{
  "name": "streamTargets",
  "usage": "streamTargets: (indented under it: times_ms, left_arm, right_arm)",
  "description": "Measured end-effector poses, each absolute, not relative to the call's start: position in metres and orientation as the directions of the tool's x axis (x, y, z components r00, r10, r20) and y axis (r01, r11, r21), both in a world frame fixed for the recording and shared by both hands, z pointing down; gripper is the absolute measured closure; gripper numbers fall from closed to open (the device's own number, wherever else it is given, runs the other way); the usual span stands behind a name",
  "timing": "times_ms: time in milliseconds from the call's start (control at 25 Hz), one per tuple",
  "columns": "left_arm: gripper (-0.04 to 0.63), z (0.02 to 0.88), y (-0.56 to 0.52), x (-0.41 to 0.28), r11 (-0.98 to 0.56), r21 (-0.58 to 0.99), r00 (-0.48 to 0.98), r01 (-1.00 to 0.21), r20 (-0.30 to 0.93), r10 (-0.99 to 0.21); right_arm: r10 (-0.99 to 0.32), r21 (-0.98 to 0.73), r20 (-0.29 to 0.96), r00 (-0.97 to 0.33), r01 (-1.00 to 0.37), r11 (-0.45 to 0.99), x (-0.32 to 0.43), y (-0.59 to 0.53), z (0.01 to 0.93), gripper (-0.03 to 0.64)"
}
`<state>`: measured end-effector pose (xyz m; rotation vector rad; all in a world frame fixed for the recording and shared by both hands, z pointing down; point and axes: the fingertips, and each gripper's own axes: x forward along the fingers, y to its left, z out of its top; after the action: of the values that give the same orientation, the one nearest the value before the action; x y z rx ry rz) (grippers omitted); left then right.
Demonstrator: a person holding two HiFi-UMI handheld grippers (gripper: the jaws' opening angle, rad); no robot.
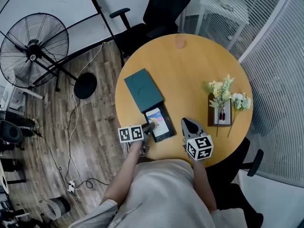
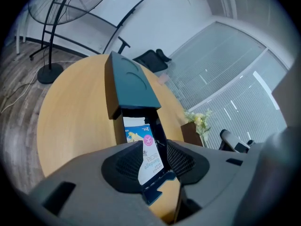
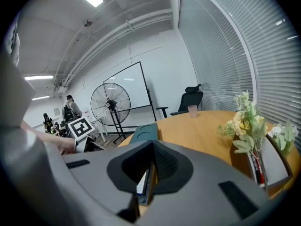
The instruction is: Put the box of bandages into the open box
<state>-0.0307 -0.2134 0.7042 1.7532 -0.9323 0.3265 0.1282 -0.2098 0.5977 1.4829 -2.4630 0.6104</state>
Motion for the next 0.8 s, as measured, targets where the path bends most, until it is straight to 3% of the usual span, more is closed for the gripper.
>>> streamTargets:
  times_ms: [360, 800]
  left_arm:
    - [0.449, 0.671, -0.207, -0.041, -0.351, 0.536, 0.639, -0.767, 0.595, -0.487]
    - [0.449, 0.648, -0.201, -0.05, -0.491, 0.334, 0.586, -0.805, 0.577, -0.569]
  right_arm:
    - [-0.699, -0.279, 0.453, -0.553, -0.833, 0.478, 0.104, -0.199, 0.62, 0.621]
    - [-0.606, -0.323, 0.545, -0.58, -0.812, 0.487, 0.086, -0.191, 0.65, 0.621]
